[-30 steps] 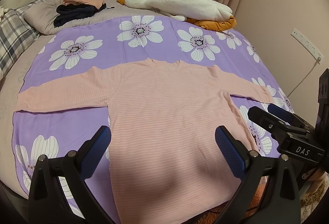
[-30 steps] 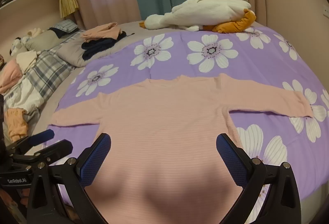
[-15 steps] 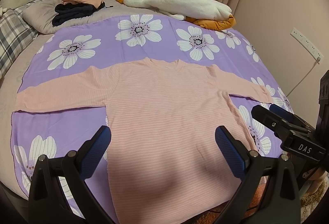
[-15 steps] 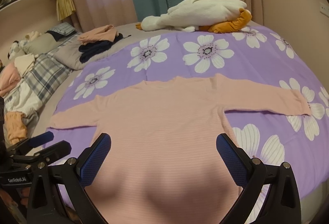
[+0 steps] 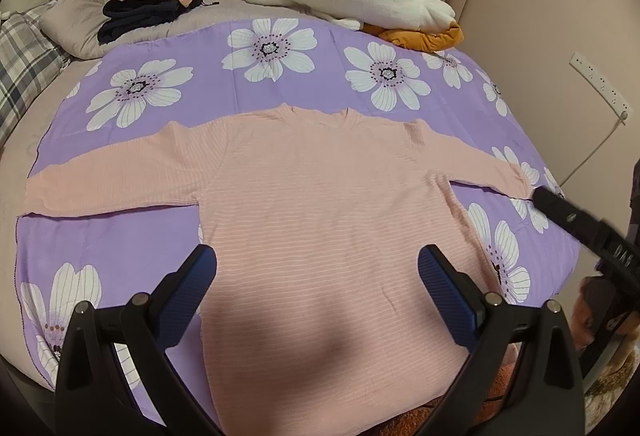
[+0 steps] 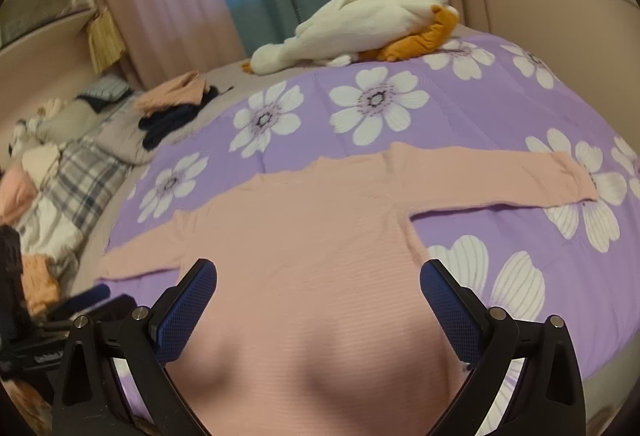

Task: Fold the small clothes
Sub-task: 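Grasp the sleeve cuff of the pink shirt with the right gripper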

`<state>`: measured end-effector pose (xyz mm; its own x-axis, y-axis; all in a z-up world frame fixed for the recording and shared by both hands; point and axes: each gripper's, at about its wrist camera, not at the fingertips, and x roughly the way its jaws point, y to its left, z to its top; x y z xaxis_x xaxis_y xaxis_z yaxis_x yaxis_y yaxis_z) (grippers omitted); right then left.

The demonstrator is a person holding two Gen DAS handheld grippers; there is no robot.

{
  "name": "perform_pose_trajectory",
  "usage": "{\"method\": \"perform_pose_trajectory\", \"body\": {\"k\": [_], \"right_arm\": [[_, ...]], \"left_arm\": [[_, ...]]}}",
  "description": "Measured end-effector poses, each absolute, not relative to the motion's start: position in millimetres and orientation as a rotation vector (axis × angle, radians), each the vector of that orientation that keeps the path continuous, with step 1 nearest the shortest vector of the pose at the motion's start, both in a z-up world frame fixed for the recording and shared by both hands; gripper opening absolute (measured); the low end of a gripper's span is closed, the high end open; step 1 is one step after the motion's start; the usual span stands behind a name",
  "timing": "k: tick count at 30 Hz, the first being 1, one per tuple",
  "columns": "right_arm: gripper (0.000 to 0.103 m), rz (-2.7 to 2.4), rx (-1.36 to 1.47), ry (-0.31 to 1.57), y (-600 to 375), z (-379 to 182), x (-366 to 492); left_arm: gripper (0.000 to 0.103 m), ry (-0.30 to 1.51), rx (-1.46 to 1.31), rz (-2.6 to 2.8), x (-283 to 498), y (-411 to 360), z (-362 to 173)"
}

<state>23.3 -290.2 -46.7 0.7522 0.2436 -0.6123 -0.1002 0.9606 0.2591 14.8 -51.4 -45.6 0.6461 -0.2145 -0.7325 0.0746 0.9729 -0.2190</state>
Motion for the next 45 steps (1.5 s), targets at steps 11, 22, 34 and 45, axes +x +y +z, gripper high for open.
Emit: {"method": "perform_pose_trajectory", "body": {"k": [11, 22, 34, 45], "right_arm": [[0.093, -0.065, 0.495, 0.681, -431.0, -52.4, 50.0], [0.065, -0.353, 0.724, 0.79, -551.0, -120.0, 105.5], [0.013, -0.429, 0.875, 0.788, -607.9, -162.3, 148.2], [0.006, -0.572, 0.748, 0.724, -610.5, -142.5, 133.2]], "left_arm": [[0.098, 0.916, -0.161, -0.142, 48.2, -61.6, -69.2], [0.072, 1.038, -0.174, -0.101, 81.4, -61.2, -129.8], [0.066, 1.102, -0.21, -0.08, 97.1, -59.0, -162.3], [0.067, 1.102, -0.255, -0.097, 99.4, -53.5, -159.6]]}}
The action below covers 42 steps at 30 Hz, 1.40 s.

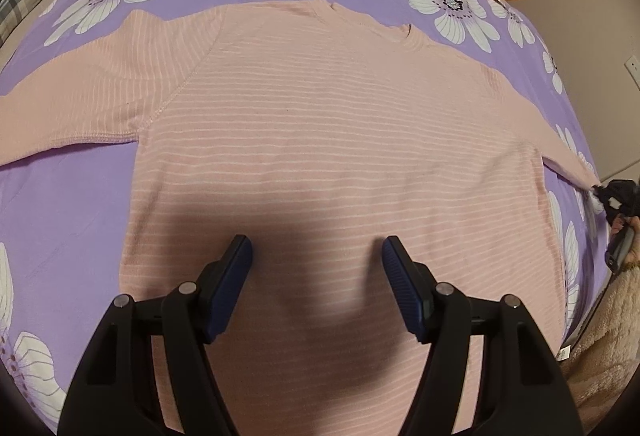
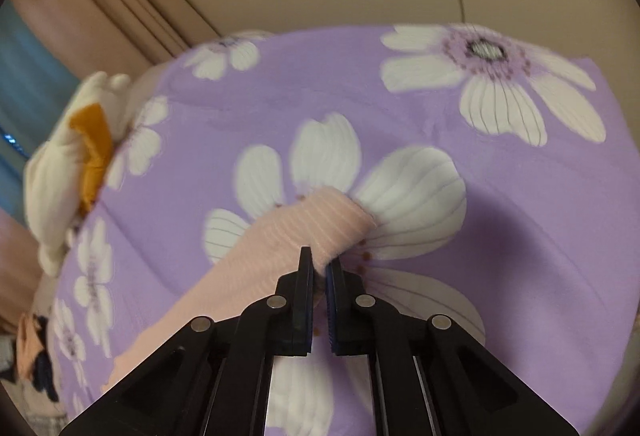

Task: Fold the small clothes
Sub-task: 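Grasp the sleeve cuff of the pink shirt with the right gripper, then carry the held sleeve across the shirt back toward the left gripper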

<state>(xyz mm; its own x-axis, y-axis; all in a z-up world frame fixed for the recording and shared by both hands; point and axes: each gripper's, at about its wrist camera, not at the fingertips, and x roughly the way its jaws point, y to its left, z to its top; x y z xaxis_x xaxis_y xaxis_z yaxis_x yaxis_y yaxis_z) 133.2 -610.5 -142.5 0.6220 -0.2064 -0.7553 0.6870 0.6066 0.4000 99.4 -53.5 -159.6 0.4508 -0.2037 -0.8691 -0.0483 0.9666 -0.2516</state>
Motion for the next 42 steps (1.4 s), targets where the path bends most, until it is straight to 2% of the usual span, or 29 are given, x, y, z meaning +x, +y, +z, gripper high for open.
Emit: {"method": "perform_pose_trajectory", "body": {"k": [3, 13, 17, 23, 29, 42], "right_arm": [[0.006, -0.593, 0.67, 0.7, -596.1, -129.4, 137.8], [0.006, -0.251, 0.367, 0.494, -474.8, -3.2, 146.1], [0.006, -0.036, 0.335, 0.509, -409.3, 8.1, 163.0], [0.006, 0.168, 0.283, 0.608, -319.0, -13.4, 178.7], [0.006, 0.299, 0.197, 0.759, -233.3, -63.6, 185.3], [0.006, 0.339, 0.112, 1.082, -143.5, -176.4, 194.1]], "left_arm": [[0.067, 1.101, -0.265, -0.108, 97.7, -49.2, -156.2], [0.068, 1.033, -0.313, -0.049, 91.1, -18.1, -135.1], [0.069, 1.007, -0.318, -0.029, 85.3, -6.3, -126.9], [0.069, 0.962, -0.328, 0.001, 75.8, 6.9, -118.8], [0.069, 0.956, -0.345, 0.007, 67.5, 18.4, -118.8], [0.072, 0.961, -0.381, 0.026, 55.1, 40.0, -124.4]]}}
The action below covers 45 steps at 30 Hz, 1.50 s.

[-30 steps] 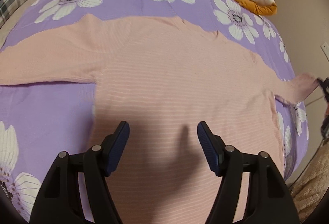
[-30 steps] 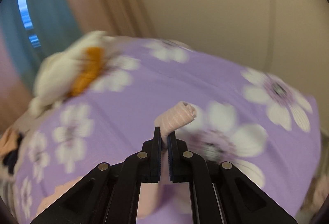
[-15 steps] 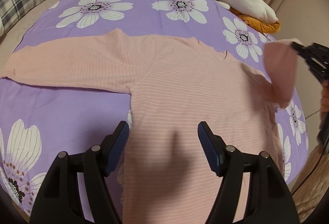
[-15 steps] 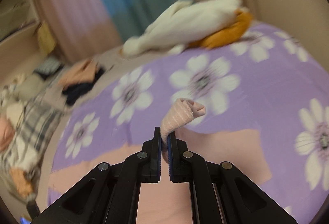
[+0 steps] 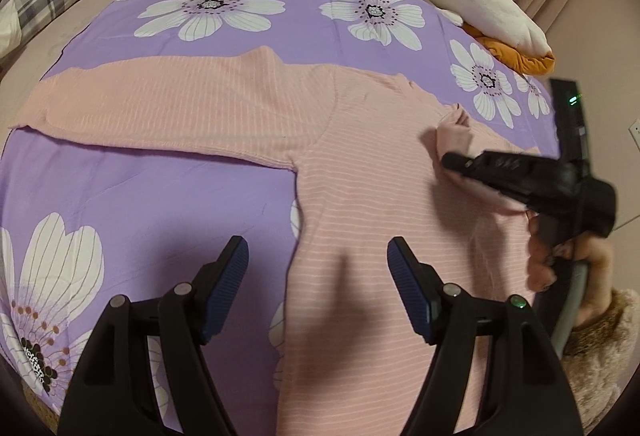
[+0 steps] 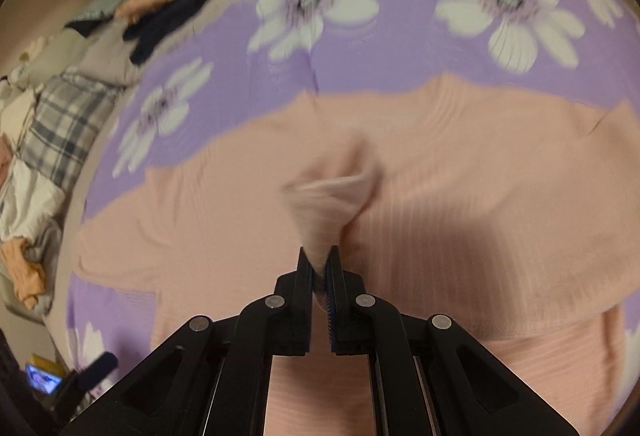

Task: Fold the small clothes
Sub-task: 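Carry the held sleeve across the shirt back toward the left gripper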

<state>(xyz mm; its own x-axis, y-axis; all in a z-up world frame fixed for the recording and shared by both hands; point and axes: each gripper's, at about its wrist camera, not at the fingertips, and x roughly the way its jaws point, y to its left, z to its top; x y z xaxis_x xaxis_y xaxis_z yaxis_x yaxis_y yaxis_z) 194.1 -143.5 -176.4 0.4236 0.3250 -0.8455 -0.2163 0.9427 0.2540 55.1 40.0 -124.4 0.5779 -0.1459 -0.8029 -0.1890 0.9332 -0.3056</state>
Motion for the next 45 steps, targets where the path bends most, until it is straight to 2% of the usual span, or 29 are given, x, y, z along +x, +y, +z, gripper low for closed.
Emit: {"method": "perform_pose_trajectory", "body": {"k": [4, 6, 8, 9, 14, 22, 24, 27, 30, 31, 32, 38, 45], "right_arm": [[0.01, 0.337, 0.118, 1.102, -145.8, -178.3, 191.7], [0.024, 0.352, 0.131, 1.098, -150.8, -167.8, 186.8], [0.049, 0.353, 0.17, 1.035, -161.6, -153.2, 177.1], [0.052, 0.376, 0.185, 1.007, -167.7, -147.1, 172.6], [0.053, 0.28, 0.272, 0.925, -224.0, -126.4, 146.3], [0.053, 0.11, 0.404, 0.963, -299.7, -162.2, 126.5], [0.053, 0.087, 0.419, 0.976, -309.6, -171.2, 124.6], [0.053, 0.08, 0.437, 0.967, -318.6, -175.7, 123.1], [0.053, 0.071, 0.46, 0.964, -327.5, -179.3, 124.5], [0.053, 0.071, 0.466, 0.96, -328.7, -180.0, 123.9], [0.053, 0.073, 0.475, 0.957, -330.1, -180.9, 125.1], [0.053, 0.062, 0.473, 0.948, -334.5, -181.6, 122.7], [0.053, 0.045, 0.469, 0.944, -336.4, -181.4, 123.7]], "left_arm": [[0.073, 0.96, -0.387, 0.026, 54.5, 43.1, -125.0], [0.074, 0.96, -0.398, 0.016, 56.4, 43.5, -124.3], [0.075, 0.96, -0.412, -0.002, 59.5, 43.1, -123.0], [0.075, 0.959, -0.418, -0.017, 62.4, 41.5, -121.5], [0.08, 0.945, -0.426, -0.119, 87.7, 25.9, -112.2], [0.079, 0.984, -0.42, -0.241, 168.1, -11.2, -126.5], [0.074, 0.999, -0.422, -0.249, 187.0, -19.5, -134.3], [0.062, 1.042, -0.465, -0.274, 208.9, -27.6, -147.9], [0.034, 1.08, -0.498, -0.283, 220.8, -33.3, -161.1], [0.019, 1.081, -0.484, -0.272, 221.9, -35.8, -162.1], [0.009, 1.074, -0.469, -0.259, 222.0, -37.5, -162.0], [0.005, 1.036, -0.455, -0.242, 217.4, -37.9, -146.1], [0.005, 0.875, -0.418, -0.248, 204.1, -18.7, -85.9]]}}
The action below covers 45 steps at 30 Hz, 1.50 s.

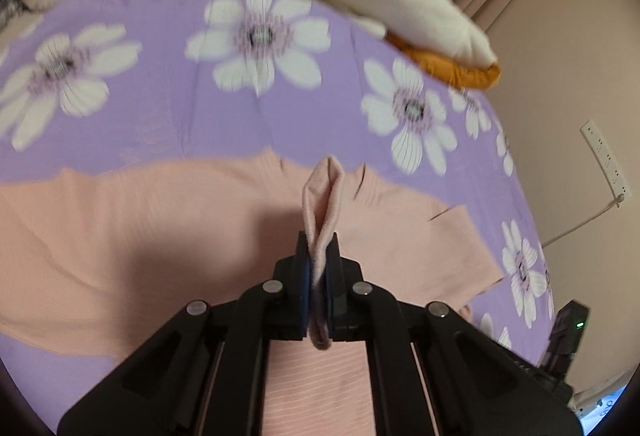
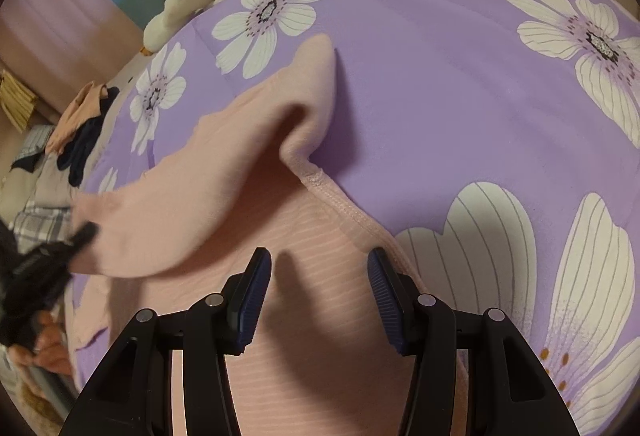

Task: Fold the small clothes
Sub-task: 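Carry the held sleeve across the shirt back toward the left gripper, then lower the sleeve onto the shirt back and open the right gripper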

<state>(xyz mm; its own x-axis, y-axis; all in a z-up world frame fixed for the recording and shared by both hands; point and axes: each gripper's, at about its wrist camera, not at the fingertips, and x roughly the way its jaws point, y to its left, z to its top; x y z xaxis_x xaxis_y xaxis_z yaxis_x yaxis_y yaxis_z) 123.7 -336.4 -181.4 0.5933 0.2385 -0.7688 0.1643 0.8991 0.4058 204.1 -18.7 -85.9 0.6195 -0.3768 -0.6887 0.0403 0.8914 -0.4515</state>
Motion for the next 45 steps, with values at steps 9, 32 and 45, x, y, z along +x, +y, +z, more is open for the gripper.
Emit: {"method": "perform_pose_trajectory", "body": {"k": [9, 32, 45], "right_arm": [[0.053, 0.029, 0.468, 0.946, -337.3, -180.5, 124.1], [0.053, 0.009, 0.443, 0.959, -335.9, -182.4, 125.8], [0.053, -0.011, 0.402, 0.97, -332.0, -183.4, 127.2]], "left_arm": [[0.005, 0.815, -0.392, -0.171, 197.5, 14.8, -59.5], [0.006, 0.989, -0.387, 0.014, 187.0, 61.3, -136.7], [0.01, 1.047, -0.442, 0.02, 187.9, 71.6, -165.4]]}}
